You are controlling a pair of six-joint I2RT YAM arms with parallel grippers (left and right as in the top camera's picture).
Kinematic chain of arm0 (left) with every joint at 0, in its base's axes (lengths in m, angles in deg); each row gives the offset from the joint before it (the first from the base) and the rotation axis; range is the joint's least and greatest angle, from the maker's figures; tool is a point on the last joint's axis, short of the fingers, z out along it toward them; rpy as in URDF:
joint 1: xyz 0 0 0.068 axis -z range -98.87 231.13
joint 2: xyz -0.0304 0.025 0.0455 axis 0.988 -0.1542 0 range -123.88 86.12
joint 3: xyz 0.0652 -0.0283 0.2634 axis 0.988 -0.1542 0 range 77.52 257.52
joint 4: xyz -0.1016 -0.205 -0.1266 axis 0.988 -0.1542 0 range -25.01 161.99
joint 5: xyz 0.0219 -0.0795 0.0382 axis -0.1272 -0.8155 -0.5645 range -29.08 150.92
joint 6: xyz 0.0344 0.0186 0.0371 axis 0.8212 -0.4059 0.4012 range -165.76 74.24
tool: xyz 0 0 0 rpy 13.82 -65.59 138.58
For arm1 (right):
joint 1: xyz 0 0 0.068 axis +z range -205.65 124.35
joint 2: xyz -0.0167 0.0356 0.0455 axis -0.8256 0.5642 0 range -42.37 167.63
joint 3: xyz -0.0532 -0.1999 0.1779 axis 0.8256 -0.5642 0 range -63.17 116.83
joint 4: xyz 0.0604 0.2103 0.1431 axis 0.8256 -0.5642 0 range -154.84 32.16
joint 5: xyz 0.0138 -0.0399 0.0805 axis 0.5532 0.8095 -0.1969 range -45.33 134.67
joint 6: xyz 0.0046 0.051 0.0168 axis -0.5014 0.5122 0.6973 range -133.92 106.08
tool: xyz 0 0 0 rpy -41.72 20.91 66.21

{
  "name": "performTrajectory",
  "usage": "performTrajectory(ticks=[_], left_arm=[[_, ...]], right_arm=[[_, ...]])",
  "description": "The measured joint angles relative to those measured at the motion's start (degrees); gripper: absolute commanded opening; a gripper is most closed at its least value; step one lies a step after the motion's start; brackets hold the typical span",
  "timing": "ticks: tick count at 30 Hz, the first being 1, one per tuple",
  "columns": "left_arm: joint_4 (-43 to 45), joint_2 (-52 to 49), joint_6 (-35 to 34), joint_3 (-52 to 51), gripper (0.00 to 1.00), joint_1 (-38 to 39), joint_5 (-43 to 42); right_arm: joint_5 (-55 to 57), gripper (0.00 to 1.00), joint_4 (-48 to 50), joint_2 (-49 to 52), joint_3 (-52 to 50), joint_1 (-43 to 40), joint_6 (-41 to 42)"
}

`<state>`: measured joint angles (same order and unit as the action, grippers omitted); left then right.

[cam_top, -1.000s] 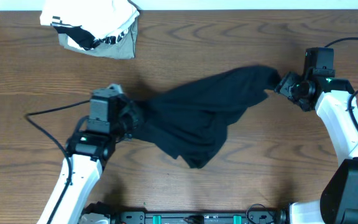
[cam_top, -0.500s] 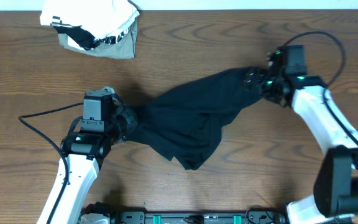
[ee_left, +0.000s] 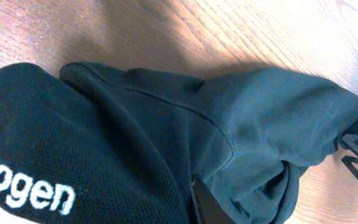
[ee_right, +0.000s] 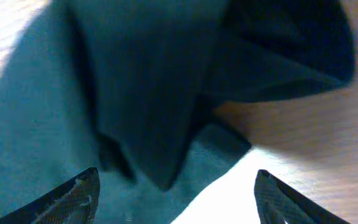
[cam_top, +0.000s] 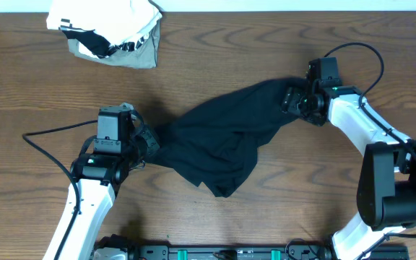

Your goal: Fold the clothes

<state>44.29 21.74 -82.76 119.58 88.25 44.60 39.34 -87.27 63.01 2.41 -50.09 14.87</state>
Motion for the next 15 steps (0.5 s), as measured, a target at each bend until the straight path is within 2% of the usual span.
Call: performTrajectory(ticks=[5,15], left_arm=[[-0.4,0.0,0.0,0.0,0.11,0.0,0.0],[-0.4,0.0,0.0,0.0,0.12,0.0,0.0]], right_arm=[[3.7,0.67,-2.3,0.0,0.0,-0.2,1.9],[5.6,0.70,-1.4,0.8,0.0,-0.2,2.4]])
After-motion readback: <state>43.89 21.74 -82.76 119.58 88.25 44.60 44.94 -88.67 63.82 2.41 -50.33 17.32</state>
